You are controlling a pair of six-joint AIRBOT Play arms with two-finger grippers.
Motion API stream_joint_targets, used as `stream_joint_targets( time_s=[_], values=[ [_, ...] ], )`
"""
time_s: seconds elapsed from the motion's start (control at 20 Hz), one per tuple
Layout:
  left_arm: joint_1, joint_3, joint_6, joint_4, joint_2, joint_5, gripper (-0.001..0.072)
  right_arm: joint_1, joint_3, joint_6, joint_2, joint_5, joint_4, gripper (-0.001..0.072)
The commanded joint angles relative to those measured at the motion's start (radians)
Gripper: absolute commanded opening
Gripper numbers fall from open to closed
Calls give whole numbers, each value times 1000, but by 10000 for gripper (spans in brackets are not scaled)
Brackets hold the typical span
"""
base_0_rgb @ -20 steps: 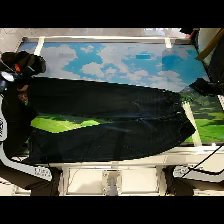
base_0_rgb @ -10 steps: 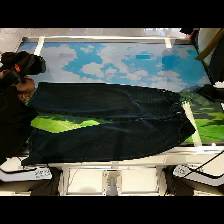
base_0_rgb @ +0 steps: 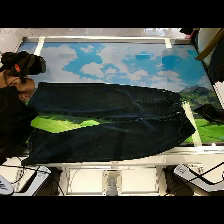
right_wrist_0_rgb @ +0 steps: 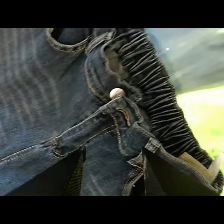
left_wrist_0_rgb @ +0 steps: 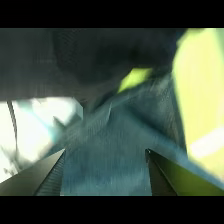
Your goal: Fold the clothes and pants, and hang the long-sleeved shirts on hangers.
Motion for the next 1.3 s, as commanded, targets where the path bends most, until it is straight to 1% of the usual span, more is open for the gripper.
stream_joint_targets(
  time_s=[0.0,0.1,0.15,0.2,0.35,0.5,0.55,0.65,0.8,0.85,0.9,1.15,1.25],
  values=[
    [201,-135,71,-115,51,-118,558,-10,-24,-46,10,8,87,415],
    [286,-170,96,-113,84,-146,558,-10,-24,-54,10,8,93,415],
    [313,-192,85,-116,95,-135,558,-10,-24,-61,10,8,94,414],
    [323,-211,87,-115,97,-130,557,-10,-24,-66,10,8,94,415],
    [330,-220,90,-21,92,-158,557,-10,-24,-71,10,4,93,414],
    [348,-220,91,18,92,-163,557,-10,-24,-71,10,-6,93,415],
    [362,-220,90,54,92,-165,557,-10,-24,-71,10,-17,93,415],
    [396,-222,90,104,92,-132,557,-10,-24,-72,10,-43,93,414],
    [407,-227,90,13,92,-20,547,-10,-24,-71,9,-51,93,414],
    [407,-229,90,10,92,-1,489,-10,-24,-71,10,-45,93,415],
    [407,-234,90,11,92,5,467,-10,-24,-71,10,-40,93,415],
    [407,-312,90,35,89,29,468,-10,-24,-71,10,-40,94,415],
    [405,-339,90,-12,90,72,481,-10,-24,-71,9,-37,94,415]
  ],
)
